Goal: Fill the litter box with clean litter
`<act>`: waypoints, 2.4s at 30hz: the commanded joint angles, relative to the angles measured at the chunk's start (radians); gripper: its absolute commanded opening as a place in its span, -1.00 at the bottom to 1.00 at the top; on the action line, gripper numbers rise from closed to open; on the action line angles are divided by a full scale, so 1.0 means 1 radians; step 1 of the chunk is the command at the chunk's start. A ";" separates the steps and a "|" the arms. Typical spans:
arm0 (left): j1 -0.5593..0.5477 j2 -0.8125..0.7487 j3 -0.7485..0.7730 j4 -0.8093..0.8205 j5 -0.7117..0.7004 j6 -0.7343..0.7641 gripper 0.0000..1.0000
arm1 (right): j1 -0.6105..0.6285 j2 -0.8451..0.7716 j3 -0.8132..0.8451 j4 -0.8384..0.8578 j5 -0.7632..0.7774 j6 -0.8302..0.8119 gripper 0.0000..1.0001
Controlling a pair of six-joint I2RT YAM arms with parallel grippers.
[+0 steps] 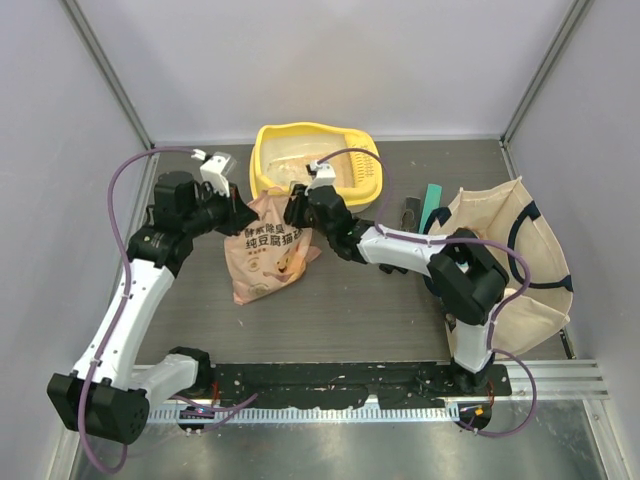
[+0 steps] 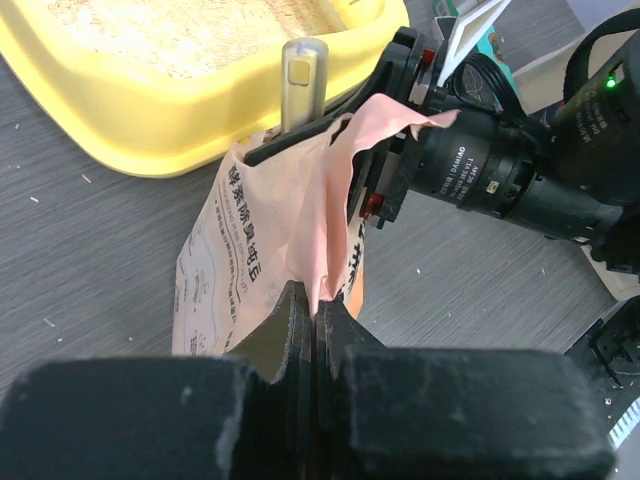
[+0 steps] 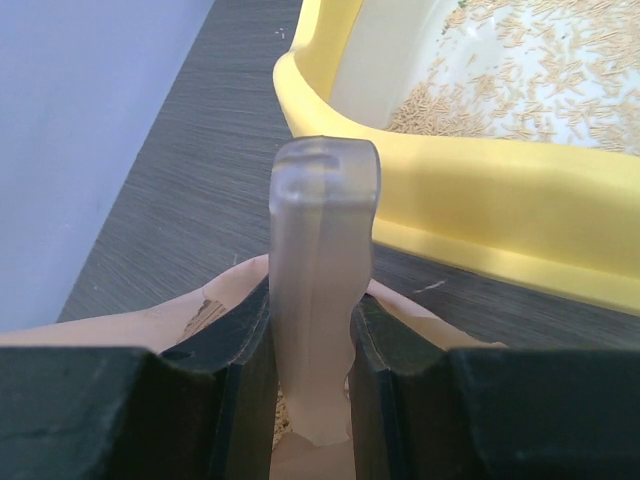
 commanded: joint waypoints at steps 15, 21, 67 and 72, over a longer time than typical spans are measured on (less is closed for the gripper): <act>-0.005 -0.023 0.022 0.225 0.057 0.076 -1.00 | -0.099 0.202 -0.020 0.099 -0.572 0.479 -0.98; -0.007 -0.033 0.071 0.144 0.039 0.154 -1.00 | -0.219 0.237 0.115 0.049 -0.650 0.654 -0.98; -0.108 -0.048 0.081 0.188 -0.005 0.708 -1.00 | -0.405 -0.033 0.224 -0.186 -0.442 0.491 -0.97; -0.128 -0.033 0.061 0.237 0.005 0.683 -1.00 | -0.394 -0.044 0.264 -0.201 -0.416 0.413 -0.98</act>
